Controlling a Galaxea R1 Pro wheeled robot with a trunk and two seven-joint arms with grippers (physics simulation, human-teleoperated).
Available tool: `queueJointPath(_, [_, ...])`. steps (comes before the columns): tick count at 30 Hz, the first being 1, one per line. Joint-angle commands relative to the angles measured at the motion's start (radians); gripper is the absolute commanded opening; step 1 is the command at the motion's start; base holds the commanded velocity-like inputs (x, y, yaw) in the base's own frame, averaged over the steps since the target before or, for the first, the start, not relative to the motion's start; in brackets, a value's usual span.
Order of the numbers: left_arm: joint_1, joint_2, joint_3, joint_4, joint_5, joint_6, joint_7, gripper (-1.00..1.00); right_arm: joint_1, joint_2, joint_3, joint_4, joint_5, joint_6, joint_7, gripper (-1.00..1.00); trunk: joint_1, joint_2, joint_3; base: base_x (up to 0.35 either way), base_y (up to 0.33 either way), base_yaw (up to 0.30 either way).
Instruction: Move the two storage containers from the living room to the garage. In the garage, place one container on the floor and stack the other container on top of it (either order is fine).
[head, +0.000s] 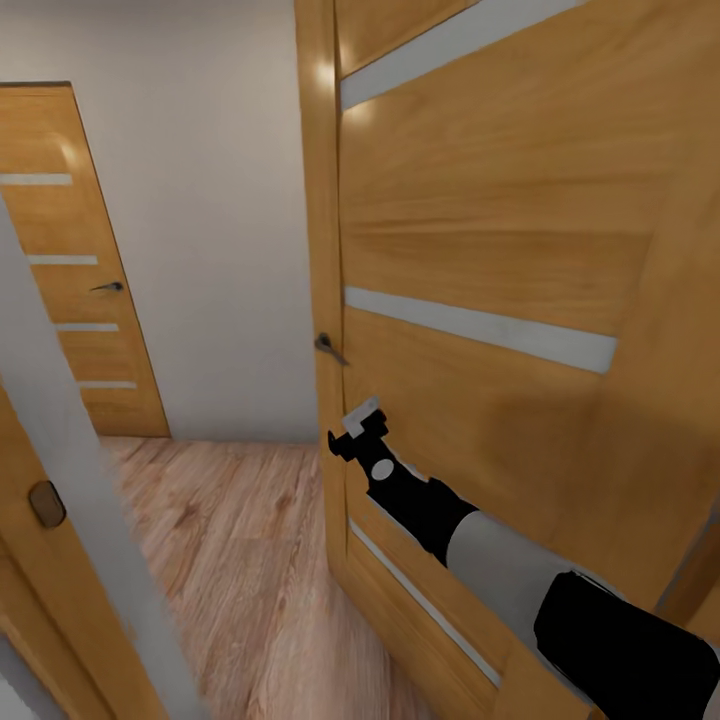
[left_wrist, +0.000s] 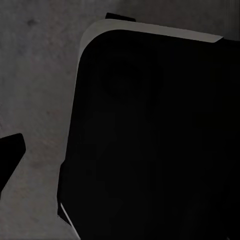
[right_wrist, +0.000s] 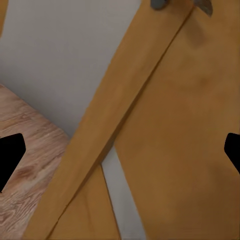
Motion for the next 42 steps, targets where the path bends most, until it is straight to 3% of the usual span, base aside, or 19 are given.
queueJointPath(1, [0.000, 0.000, 0.000, -0.001, 0.006, -0.001, 0.001, 1.00, -0.002, 0.000, 0.008, 0.002, -0.007, 0.004, -0.009, 1.00, 0.001, -0.001, -0.001, 0.320, 0.000, 0.000])
queueJointPath(30, [0.000, 0.000, 0.000, -0.001, 0.006, -0.001, 0.002, 1.00, -0.002, 0.000, 0.011, 0.057, -0.004, -0.008, -0.006, 1.00, 0.001, -0.001, -0.001, 0.269, 0.000, 0.000])
queueJointPath(42, [0.000, 0.000, 0.000, -0.001, 0.006, -0.001, 0.002, 1.00, -0.002, 0.000, 0.006, 0.146, 0.001, -0.038, -0.007, 1.00, 0.001, -0.001, -0.001, 0.140, 0.000, 0.000])
